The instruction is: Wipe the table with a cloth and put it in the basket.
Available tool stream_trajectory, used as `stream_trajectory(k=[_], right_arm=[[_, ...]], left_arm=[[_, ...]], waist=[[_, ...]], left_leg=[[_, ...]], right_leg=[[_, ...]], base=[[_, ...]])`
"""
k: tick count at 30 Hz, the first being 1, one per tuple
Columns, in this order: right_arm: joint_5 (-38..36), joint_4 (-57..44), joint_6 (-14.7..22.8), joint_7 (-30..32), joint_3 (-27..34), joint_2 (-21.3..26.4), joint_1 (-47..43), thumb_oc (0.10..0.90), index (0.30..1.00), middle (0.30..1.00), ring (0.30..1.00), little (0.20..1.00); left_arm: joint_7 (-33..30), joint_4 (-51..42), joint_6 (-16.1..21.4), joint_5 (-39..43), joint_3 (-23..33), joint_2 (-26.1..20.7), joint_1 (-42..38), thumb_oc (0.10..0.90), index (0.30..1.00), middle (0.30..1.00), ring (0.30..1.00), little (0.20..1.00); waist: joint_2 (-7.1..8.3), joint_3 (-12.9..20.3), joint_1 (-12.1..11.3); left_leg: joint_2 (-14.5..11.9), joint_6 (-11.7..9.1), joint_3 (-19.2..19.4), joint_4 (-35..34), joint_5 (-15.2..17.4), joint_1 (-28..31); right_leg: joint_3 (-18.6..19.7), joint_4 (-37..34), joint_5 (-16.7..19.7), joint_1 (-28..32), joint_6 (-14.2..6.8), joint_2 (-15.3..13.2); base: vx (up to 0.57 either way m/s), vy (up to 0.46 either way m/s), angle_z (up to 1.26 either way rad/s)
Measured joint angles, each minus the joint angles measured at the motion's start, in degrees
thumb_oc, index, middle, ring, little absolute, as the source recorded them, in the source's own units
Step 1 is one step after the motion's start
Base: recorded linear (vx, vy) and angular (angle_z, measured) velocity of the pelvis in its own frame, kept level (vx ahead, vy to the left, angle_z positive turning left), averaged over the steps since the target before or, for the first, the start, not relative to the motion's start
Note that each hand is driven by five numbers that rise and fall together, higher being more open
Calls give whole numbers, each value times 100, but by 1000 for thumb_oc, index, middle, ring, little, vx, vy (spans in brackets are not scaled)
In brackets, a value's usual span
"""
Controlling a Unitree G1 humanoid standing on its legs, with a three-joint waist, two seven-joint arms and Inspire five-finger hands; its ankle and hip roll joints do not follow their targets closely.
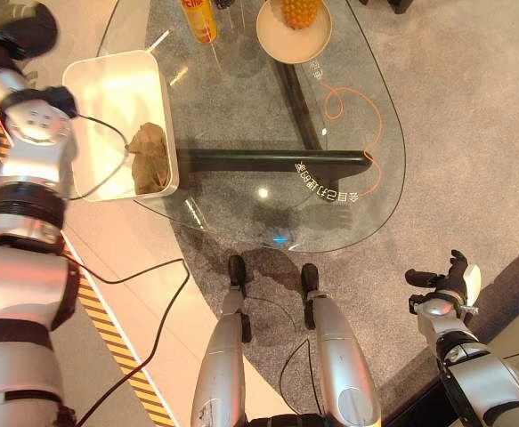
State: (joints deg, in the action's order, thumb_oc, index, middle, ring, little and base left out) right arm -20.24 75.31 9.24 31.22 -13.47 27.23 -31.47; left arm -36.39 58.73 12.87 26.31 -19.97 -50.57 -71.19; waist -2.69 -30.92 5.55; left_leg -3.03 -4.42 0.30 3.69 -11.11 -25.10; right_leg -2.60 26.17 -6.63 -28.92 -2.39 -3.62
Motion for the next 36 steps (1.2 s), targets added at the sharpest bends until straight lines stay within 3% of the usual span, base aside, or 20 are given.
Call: stream_trajectory(k=[3,4,5,8,10,12,13,15,17,21,28,36], right_arm=[[4,10,-28,-166,253,5,329,800,900,900,900,900],[4,8,-74,-274,363,4,524,800,900,900,900,900],[5,12,-102,-330,414,4,571,800,900,900,900,900],[10,34,-191,-620,531,1,1033,800,900,900,900,900],[54,75,-265,-722,720,-5,1377,800,900,900,900,900],[244,144,-346,-831,812,-50,1692,800,900,900,900,900],[316,201,-400,-869,813,-93,1891,800,900,900,900,900],[529,237,-451,-913,809,-211,2284,800,900,900,900,900],[677,261,-556,-986,809,-303,2452,800,900,900,900,900],[909,410,-701,-1254,807,-377,2579,800,900,900,900,900],[1397,470,-956,-1856,770,-580,2679,800,900,900,900,900],[2027,624,-1396,-2608,352,-743,2783,800,900,900,900,900]], left_arm=[[430,-139,120,115,364,-52,583,800,900,900,900,900],[686,-192,162,134,507,-47,1065,800,900,900,900,900],[817,-263,169,172,610,-42,1280,800,900,900,900,900],[1446,-433,156,206,871,109,2417,800,900,900,900,900],[1830,-611,143,197,1351,472,3376,800,900,900,900,900],[2226,-554,82,197,1619,880,4206,800,900,900,900,900],[2433,-445,41,193,1730,1100,4781,800,900,900,900,900],[2829,-32,-196,176,1737,1358,5602,800,900,900,900,900],[3098,282,-309,153,1839,1510,6056,800,900,900,900,900],[3500,740,-387,-47,1860,1916,6661,800,900,900,900,900],[4047,1422,-500,-580,1789,2709,6948,800,900,900,900,900],[4198,1482,-653,-1454,1158,3106,7018,800,900,900,900,900]], waist=[[-92,130,-97],[-178,386,-166],[-192,395,-172],[-308,739,-241],[-384,1020,-309],[-376,1188,-371],[-349,1495,-384],[-228,1946,-521],[-104,2130,-549],[31,2494,-695],[86,2971,-670],[101,3059,-641]], left_leg=[[-29,18,0,-219,-22,436],[-42,1,0,-361,-3,510],[-42,26,0,-412,-29,614],[-58,37,-35,-552,-31,916],[-55,40,-106,-735,-31,1184],[-39,37,-118,-858,6,1626],[-34,52,-128,-858,122,1722],[-12,47,-148,-858,242,1934],[12,28,-243,-861,304,2082],[62,54,-259,-863,398,2243],[112,75,-249,-900,503,2407],[119,109,-227,-867,486,2434]], right_leg=[[-32,-280,-2,475,-16,18],[-51,-422,3,555,-22,25],[-55,-489,18,667,-30,32],[-191,-849,16,1127,-48,34],[-291,-1157,44,1501,-75,37],[-341,-1520,64,2083,-103,28],[-344,-1740,74,2290,-117,33],[-372,-2194,141,2726,-130,38],[-494,-2537,227,3080,-126,41],[-534,-2841,298,3383,-138,19],[-545,-2994,318,3622,-185,-16],[-534,-3053,373,3670,-153,-24]], base=[[14,-54,1],[52,-63,2],[85,-64,2],[75,-42,18],[142,-45,21],[160,-24,16],[108,-5,9],[116,4,11],[90,13,22],[47,14,8],[34,6,1],[0,0,0]])
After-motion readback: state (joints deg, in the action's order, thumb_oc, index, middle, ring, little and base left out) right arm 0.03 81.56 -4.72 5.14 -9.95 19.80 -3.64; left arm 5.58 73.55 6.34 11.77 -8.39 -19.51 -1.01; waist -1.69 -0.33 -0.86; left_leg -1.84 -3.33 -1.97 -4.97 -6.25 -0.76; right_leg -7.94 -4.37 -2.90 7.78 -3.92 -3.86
